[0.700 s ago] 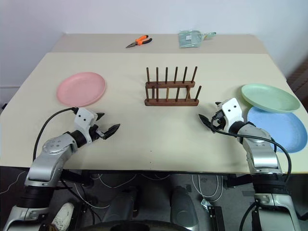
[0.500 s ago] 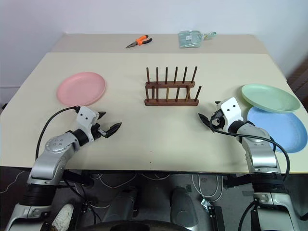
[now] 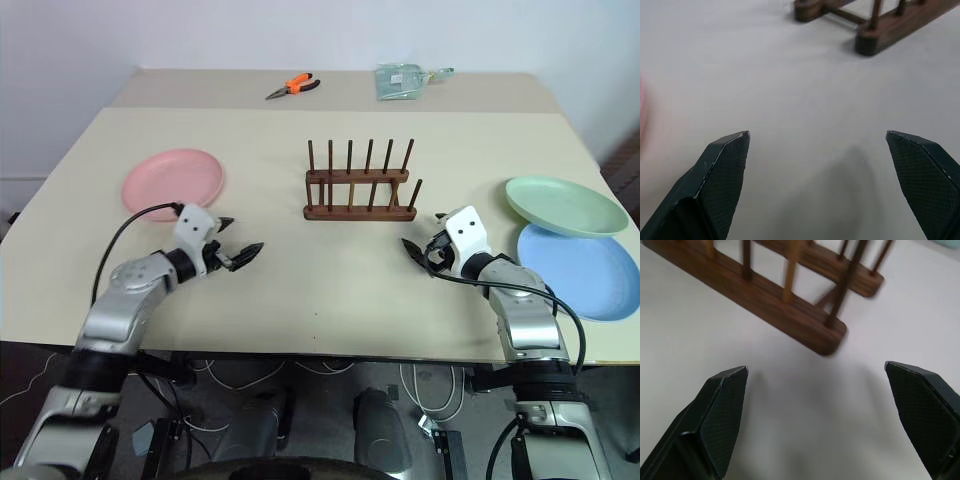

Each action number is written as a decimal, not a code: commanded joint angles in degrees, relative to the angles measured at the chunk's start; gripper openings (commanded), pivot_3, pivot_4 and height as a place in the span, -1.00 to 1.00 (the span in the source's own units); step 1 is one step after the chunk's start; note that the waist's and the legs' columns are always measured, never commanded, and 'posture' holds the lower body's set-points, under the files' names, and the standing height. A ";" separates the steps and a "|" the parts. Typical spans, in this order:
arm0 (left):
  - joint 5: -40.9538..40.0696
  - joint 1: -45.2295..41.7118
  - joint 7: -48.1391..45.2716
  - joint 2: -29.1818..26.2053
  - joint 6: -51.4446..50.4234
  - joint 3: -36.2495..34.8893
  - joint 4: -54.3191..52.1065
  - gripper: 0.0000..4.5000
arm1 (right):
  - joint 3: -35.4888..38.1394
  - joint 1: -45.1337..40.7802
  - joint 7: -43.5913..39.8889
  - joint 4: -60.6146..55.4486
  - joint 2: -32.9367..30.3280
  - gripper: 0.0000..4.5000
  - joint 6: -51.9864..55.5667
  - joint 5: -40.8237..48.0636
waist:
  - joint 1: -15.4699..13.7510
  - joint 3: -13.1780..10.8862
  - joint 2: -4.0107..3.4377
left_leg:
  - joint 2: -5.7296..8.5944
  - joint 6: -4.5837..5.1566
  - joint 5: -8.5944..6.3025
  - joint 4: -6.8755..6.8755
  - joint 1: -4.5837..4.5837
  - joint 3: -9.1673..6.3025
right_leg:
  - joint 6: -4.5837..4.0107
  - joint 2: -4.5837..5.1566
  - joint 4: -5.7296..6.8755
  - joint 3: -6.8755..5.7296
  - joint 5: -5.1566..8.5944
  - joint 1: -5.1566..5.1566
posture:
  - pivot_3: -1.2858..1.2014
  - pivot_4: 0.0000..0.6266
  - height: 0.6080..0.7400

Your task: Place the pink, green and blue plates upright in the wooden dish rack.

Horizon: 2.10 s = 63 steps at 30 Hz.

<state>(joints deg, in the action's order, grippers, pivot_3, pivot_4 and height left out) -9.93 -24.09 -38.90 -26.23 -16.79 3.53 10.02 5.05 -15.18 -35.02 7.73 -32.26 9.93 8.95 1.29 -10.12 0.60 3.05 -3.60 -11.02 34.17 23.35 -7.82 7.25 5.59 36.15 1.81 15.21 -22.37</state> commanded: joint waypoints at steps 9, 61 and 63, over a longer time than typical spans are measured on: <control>10.27 -29.69 -10.33 11.85 20.85 8.39 49.65 1.00 | 2.76 5.89 4.39 -11.61 0.60 0.99 1.77 0.16 | -0.52 -0.01 0.07 | 0.05 0.04 -0.02 -0.01 0.07 -0.03 | 0.11 0.01 0.00 -0.04 0.02 -0.03 | 0.03 -0.52 1.00; 19.82 -11.31 -7.14 10.07 9.86 16.90 19.54 -0.70 | -6.13 9.52 2.86 -9.53 -2.58 -1.00 5.29 -9.36 | -0.42 0.51 0.38 | -0.01 0.03 -0.03 0.12 -0.77 -0.06 | 0.00 0.01 -0.07 -0.03 0.18 0.91 | 0.03 -0.52 1.00; 19.52 -13.28 -3.03 11.28 10.41 15.83 23.11 -0.70 | -8.13 5.55 5.99 -5.06 -0.55 -1.00 4.70 -12.42 | -0.06 0.61 0.53 | -0.02 0.01 -0.06 0.11 -1.13 -0.04 | 0.07 0.03 -0.14 -0.03 0.35 1.31 | 0.03 -0.52 1.00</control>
<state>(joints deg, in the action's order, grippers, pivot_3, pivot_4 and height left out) 6.03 -37.56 -47.20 -13.94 -5.13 20.88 27.21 -1.78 -8.15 -31.52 -0.84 -33.60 14.84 -0.62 1.23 -9.51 1.13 3.01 -3.60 -11.09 34.28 22.20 -7.87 7.31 5.62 36.01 1.78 15.57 -21.06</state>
